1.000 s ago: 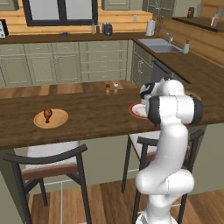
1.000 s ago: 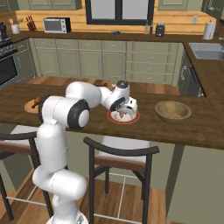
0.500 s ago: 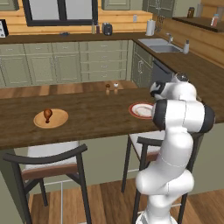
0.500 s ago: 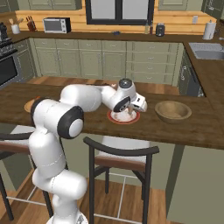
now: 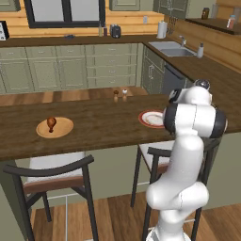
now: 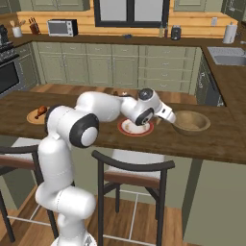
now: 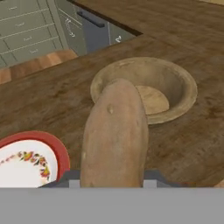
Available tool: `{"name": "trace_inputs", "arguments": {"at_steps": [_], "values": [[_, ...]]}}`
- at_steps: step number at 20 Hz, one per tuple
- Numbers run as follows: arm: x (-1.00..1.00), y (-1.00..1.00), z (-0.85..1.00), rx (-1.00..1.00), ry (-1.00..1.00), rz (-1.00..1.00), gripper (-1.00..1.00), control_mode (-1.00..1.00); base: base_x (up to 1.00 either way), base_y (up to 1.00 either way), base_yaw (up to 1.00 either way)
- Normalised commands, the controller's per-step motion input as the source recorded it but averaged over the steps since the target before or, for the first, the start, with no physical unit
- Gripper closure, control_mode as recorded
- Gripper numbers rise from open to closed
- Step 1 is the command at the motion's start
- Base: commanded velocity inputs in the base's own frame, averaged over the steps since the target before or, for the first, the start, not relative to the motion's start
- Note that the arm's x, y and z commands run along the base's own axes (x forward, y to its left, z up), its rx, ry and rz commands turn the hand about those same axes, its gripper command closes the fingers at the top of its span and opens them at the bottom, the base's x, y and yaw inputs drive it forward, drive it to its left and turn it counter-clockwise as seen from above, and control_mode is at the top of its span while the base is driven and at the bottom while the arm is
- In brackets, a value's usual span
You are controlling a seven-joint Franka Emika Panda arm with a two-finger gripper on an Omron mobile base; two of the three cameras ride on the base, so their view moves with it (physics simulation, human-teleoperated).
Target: Pick the chicken drumstick and sweet potato from their plates and place them in the bowl. Then put the bowl in the fridge.
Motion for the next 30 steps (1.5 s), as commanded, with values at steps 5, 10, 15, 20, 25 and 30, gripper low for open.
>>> {"name": "trace_inputs", "arguments": {"at_steps": [5,10,15,20,25,30], "values": [[0.32,-0.54,0.00,0.00,-0.01,-0.08,1.00,-1.00,0.00,0.00,0.00],[0.17,-0.50,0.00,0.00,-0.02,-0.02,1.00,-1.00,0.00,0.00,0.00],[0.00,-0.18,-0.08,-0.05,-0.12,-0.07,1.00,-1.00,0.00,0.00,0.00],[0.07,-0.26,-0.31,-0.03,-0.03,-0.06,1.00,-1.00,0.00,0.00,0.00],[0.06,-0.22,0.00,0.00,0.00,-0.07,1.00,-1.00,0.00,0.00,0.00],[0.18,-0.17,0.00,0.00,0.01,-0.02,1.00,-1.00,0.00,0.00,0.00]]}}
